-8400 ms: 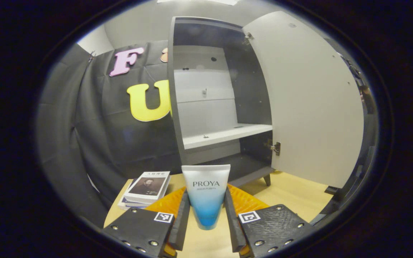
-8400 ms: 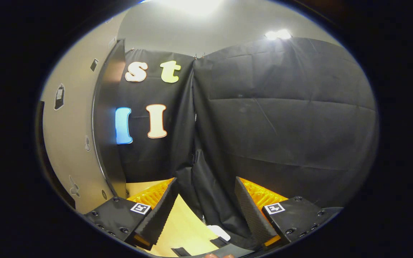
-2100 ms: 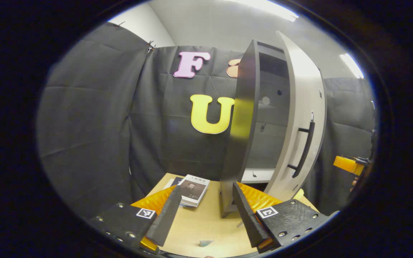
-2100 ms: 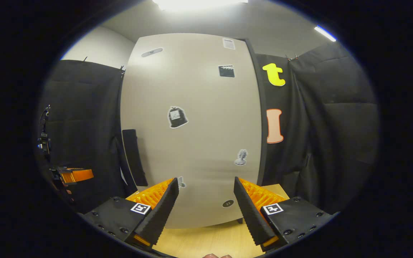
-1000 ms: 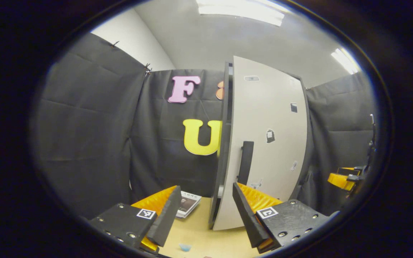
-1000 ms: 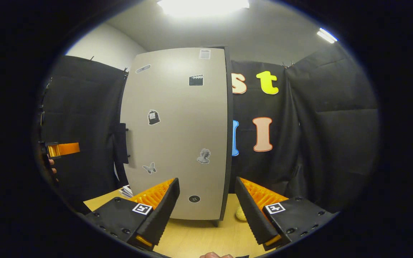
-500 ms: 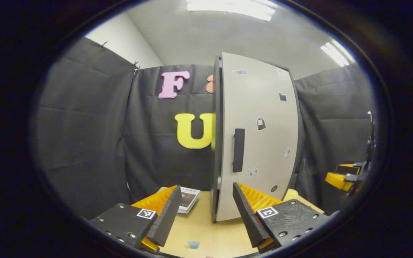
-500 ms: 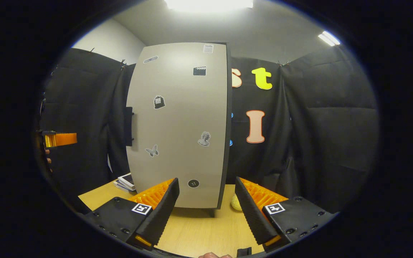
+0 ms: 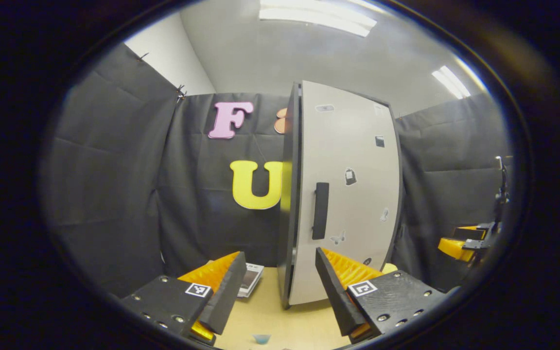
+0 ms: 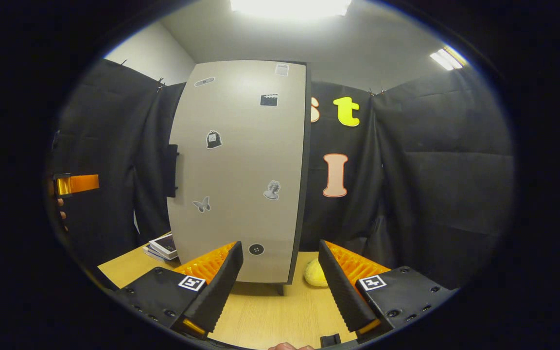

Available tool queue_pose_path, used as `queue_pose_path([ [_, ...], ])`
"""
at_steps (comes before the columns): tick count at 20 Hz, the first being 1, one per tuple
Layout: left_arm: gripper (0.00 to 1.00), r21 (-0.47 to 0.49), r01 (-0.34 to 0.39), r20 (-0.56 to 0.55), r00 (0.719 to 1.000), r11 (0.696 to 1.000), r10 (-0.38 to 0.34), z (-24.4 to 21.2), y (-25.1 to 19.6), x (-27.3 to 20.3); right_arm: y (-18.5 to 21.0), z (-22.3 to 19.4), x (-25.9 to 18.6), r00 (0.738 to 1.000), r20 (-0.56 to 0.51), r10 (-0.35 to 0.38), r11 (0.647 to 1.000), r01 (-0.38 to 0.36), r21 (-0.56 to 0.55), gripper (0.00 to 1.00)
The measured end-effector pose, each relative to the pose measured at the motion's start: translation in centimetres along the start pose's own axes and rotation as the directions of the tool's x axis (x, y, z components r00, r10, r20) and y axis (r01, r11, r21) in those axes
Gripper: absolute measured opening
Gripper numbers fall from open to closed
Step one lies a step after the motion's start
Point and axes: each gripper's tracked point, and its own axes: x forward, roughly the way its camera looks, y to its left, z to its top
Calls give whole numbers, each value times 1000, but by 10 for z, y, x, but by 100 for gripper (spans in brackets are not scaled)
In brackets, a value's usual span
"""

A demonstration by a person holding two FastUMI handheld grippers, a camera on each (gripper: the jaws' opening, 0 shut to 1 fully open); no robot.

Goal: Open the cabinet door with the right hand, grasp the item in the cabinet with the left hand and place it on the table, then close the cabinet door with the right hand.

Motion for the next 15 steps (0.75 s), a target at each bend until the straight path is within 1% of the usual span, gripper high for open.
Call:
queue_pose_path([
  [1, 87, 6, 6, 1, 1000, 1000, -6, -1, -3, 1, 2, 1, 1, 1000, 3, 1, 1000, -1, 2, 95],
  [2, 87, 15, 9, 0, 1000, 1000, -9, -4, -4, 2, 2, 2, 1, 1000, 3, 0, 1000, 0, 0, 95],
  [3, 87, 26, 14, -6, 1000, 1000, -14, -8, -8, 5, 2, 2, 1, 1000, 1, 0, 1000, 0, 1, 98],
  [6, 87, 64, 31, -29, 999, 997, -29, -18, -15, 9, 3, 2, 2, 1000, -16, -5, 1000, 5, 27, 98],
  [7, 87, 72, 32, -33, 999, 997, -30, -19, -16, 10, 0, 3, 2, 1000, -16, -13, 999, 14, 35, 95],
  [8, 87, 75, 35, -35, 999, 997, -33, -20, -17, 10, -3, 4, 2, 1000, -15, -22, 999, 23, 41, 99],
  [12, 87, 51, 64, -36, 997, 997, -62, -26, -28, 13, -15, 7, -1, 998, -16, -58, 997, 59, 45, 98],
  [15, 87, 59, 81, -35, 996, 995, -79, -30, -34, 12, -24, 9, -6, 996, -24, -86, 996, 87, 32, 98],
])
